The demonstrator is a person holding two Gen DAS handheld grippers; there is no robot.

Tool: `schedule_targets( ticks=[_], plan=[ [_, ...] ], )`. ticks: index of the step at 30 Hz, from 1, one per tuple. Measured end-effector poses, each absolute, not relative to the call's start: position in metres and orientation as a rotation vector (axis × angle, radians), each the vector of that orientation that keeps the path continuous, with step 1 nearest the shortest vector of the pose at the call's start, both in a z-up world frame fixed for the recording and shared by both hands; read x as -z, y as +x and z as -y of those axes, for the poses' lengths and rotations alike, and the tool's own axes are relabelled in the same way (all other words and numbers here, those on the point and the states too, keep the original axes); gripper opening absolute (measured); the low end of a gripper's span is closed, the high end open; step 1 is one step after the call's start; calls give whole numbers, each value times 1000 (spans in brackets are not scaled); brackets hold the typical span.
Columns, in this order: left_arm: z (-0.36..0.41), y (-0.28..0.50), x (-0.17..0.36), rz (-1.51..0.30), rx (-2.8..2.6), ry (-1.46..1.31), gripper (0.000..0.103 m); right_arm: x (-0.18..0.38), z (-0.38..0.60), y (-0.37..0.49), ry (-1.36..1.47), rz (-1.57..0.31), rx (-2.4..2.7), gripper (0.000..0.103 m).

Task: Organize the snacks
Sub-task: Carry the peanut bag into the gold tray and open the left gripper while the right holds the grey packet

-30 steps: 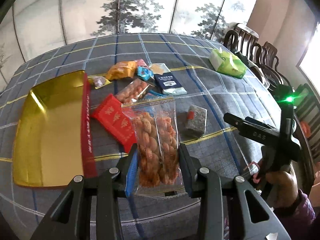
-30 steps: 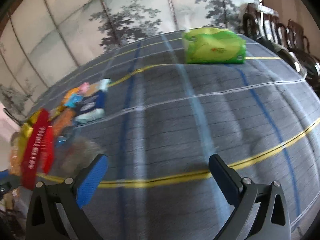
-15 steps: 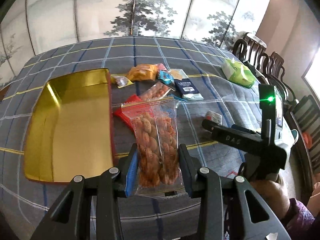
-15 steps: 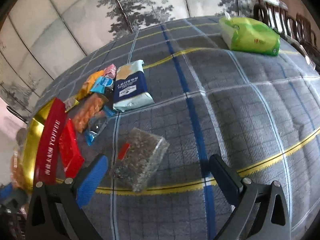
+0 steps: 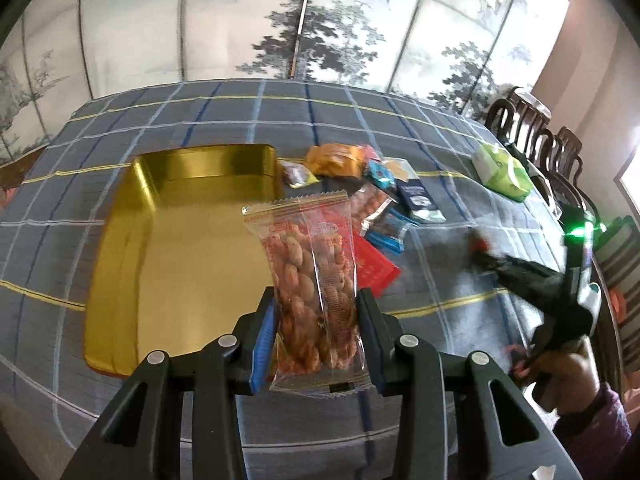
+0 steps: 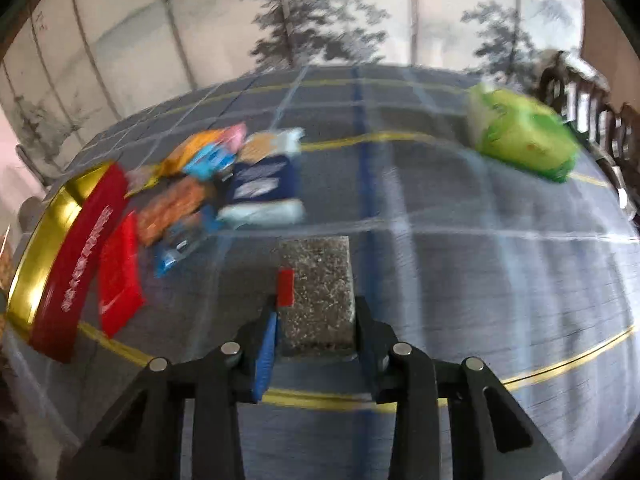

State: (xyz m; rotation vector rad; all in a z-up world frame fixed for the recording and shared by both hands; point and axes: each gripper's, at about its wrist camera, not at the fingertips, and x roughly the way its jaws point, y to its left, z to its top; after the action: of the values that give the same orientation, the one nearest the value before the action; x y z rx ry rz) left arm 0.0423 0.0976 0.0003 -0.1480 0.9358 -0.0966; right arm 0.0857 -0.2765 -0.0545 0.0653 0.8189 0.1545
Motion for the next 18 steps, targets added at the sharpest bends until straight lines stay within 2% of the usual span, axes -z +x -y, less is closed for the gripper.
schedule_targets(
  ticks=[9, 18],
  plan=[
    [-133, 63, 6, -935, 7, -114, 35, 48, 382, 115, 202, -765, 57, 35],
    [-159, 91, 26, -967, -67, -90, 35, 63, 398, 138, 212, -775, 113, 35]
  ],
)
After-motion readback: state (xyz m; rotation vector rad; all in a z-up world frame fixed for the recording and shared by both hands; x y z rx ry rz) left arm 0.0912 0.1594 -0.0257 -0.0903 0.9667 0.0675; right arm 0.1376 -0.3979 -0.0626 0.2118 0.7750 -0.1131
